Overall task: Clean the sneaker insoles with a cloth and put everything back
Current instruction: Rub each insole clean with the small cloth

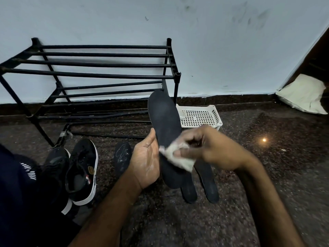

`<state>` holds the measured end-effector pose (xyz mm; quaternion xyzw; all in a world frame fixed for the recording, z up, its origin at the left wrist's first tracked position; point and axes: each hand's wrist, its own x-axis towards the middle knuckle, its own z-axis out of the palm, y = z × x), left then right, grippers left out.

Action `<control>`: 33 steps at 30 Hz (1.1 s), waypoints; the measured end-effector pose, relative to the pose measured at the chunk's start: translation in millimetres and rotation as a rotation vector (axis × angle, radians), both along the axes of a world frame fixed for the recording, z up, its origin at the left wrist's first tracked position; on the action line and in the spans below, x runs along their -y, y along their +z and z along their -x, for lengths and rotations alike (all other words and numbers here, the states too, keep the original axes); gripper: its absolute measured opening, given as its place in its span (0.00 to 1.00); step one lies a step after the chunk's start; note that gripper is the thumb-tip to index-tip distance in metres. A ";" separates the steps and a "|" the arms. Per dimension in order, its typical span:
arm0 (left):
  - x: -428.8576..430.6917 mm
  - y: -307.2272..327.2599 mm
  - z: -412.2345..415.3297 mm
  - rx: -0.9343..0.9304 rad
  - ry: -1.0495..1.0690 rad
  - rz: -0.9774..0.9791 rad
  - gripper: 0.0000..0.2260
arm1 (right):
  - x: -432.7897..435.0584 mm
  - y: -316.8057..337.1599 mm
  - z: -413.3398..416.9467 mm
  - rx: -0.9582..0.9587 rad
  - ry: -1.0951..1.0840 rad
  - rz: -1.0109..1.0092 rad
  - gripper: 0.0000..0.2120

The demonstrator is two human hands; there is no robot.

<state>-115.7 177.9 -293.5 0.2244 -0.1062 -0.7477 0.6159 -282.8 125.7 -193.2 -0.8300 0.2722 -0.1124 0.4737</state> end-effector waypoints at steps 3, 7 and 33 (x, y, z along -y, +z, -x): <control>0.1 -4.0 5.2 -0.047 -0.042 0.044 0.24 | 12.8 -8.0 -6.5 0.179 -0.379 0.370 0.09; -0.9 -3.2 5.1 -0.097 -0.040 0.077 0.21 | 11.8 -43.2 -30.9 0.070 -0.385 0.581 0.10; 33.2 -202.5 -30.0 0.303 0.157 -0.765 0.27 | 34.3 -170.7 45.2 -0.343 -0.336 0.118 0.23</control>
